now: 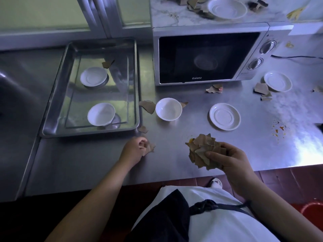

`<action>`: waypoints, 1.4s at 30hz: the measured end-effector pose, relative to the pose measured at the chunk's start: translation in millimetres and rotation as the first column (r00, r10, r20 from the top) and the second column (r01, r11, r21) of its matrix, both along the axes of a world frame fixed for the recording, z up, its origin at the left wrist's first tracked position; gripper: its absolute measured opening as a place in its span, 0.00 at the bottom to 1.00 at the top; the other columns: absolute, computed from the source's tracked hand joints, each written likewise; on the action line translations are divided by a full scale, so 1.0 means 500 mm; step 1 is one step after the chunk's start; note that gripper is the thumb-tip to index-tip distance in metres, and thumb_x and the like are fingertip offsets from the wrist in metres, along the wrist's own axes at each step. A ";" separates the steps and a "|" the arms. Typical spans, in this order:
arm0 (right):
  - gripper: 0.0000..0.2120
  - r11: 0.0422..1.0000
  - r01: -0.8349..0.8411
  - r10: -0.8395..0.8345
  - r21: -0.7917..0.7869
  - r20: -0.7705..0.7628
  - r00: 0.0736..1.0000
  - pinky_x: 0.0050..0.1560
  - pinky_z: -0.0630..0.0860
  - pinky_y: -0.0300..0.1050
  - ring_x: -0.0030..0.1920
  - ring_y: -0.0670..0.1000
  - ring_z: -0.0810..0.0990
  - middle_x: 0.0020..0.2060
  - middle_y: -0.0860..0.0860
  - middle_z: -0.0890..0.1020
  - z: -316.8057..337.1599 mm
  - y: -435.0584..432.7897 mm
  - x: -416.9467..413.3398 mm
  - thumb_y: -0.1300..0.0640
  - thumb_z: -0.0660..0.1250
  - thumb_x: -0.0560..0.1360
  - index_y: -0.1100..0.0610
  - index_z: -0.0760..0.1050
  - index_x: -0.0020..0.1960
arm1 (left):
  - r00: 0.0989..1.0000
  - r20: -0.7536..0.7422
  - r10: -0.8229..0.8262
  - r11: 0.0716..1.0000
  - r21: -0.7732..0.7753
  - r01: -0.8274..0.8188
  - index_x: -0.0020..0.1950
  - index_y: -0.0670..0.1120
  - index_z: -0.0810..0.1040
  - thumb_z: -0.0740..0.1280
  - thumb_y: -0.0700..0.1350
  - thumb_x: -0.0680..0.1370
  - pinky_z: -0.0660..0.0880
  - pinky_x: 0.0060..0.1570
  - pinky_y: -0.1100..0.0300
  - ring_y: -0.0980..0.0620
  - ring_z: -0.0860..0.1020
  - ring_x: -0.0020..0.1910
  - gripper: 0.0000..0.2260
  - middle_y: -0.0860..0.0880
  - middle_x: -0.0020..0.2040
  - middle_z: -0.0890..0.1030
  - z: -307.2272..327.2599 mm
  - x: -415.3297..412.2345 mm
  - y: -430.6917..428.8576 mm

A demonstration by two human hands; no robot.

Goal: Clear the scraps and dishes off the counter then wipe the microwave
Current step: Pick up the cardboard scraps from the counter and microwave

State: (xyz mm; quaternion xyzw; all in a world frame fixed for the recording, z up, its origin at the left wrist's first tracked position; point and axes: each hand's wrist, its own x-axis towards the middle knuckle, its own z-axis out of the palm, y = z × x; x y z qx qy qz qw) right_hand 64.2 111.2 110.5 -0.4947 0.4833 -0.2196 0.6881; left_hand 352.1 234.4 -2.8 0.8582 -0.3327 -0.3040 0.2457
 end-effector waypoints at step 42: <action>0.11 0.982 -0.091 0.043 0.164 0.279 0.959 0.40 0.81 0.48 0.43 0.59 0.84 0.47 0.62 0.85 0.018 -0.118 -0.089 0.65 0.71 0.68 0.61 0.83 0.50 | 0.623 -0.763 -0.169 0.891 -0.389 -0.235 0.41 0.49 0.86 0.70 0.28 0.74 0.78 0.34 0.62 0.54 0.81 0.32 0.15 0.49 0.38 0.85 0.209 -0.304 -0.206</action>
